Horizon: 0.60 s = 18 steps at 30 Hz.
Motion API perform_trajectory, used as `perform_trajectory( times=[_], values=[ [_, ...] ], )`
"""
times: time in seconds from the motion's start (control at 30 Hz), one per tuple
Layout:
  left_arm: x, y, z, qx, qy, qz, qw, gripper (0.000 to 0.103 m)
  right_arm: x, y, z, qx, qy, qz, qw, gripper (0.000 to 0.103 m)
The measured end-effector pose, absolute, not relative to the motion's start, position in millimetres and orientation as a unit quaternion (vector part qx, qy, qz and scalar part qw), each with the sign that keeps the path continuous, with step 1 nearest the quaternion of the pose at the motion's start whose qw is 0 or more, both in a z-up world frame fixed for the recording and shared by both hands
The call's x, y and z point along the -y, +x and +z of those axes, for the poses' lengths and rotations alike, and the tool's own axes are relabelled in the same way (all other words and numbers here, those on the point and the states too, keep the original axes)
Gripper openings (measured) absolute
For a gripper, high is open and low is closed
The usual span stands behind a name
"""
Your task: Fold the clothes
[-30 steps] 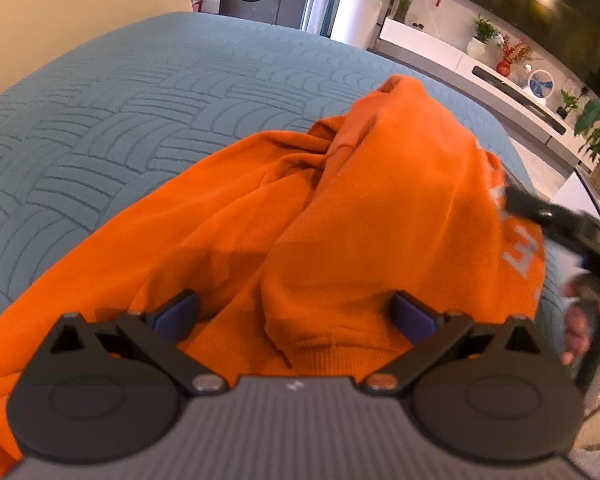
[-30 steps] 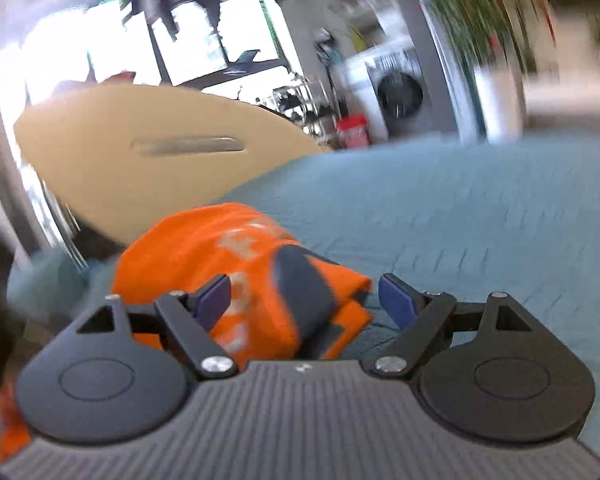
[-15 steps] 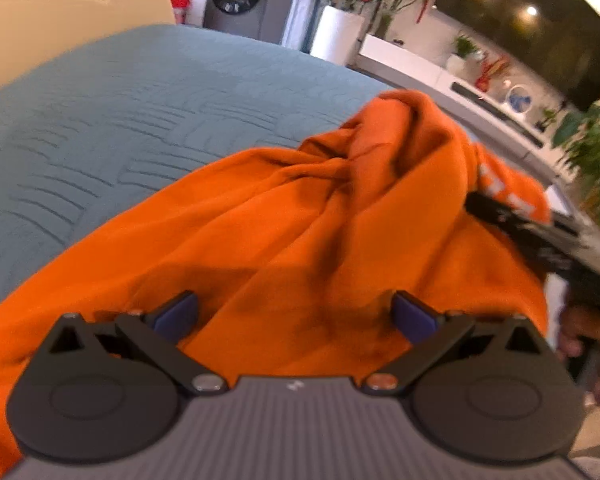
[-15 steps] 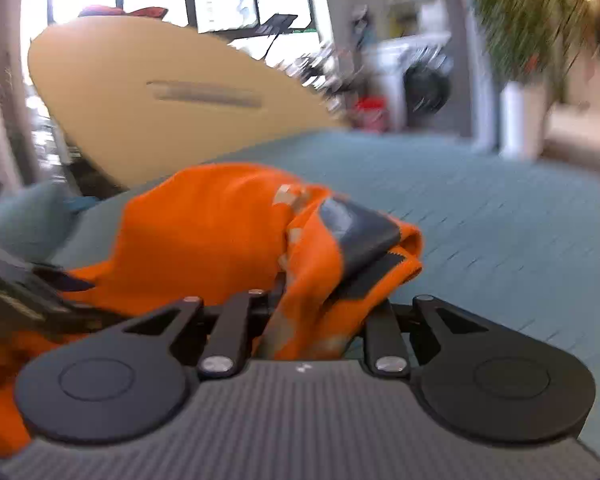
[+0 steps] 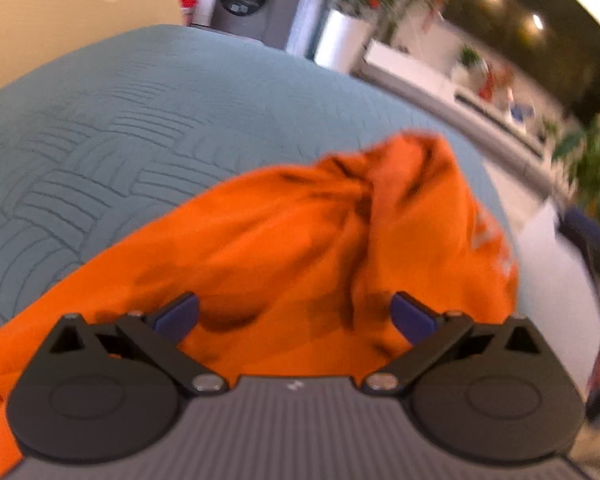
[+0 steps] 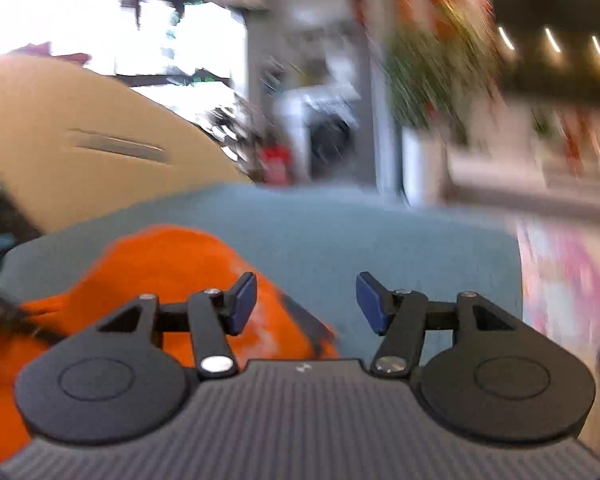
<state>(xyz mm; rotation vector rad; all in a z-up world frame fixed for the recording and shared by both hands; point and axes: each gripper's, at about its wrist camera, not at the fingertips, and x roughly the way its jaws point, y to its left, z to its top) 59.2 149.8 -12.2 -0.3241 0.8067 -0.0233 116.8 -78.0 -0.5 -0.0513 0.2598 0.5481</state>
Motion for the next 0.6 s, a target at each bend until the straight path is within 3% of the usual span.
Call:
perform_trajectory(
  times=[0.07, 0.1, 0.2, 0.33, 0.53, 0.6],
  values=[
    [-163, 57, -6, -0.378, -0.176, 0.009, 0.909, 0.103, 52, 101, 8, -0.121, -0.065, 0.345, 0.929, 0.057],
    [-169, 57, -4, -0.375, -0.179, 0.022, 0.909, 0.103, 17, 83, 6, -0.117, -0.135, 0.366, 0.913, 0.056],
    [-188, 55, 1, -0.371, -0.192, 0.063, 0.906, 0.103, -34, 63, -7, -0.129, -0.223, 0.347, 0.902, 0.056],
    [-211, 51, 5, -0.359, -0.225, 0.097, 0.900, 0.103, -78, 73, -11, -0.174, -0.185, 0.314, 0.915, 0.055],
    [-236, 54, 4, -0.356, -0.294, 0.090, 0.883, 0.103, -104, 100, 5, -0.174, -0.126, 0.154, 0.965, 0.057],
    [-241, 56, 3, -0.355, -0.313, 0.083, 0.877, 0.103, -108, 132, -2, -0.214, -0.113, 0.128, 0.962, 0.057]
  ],
)
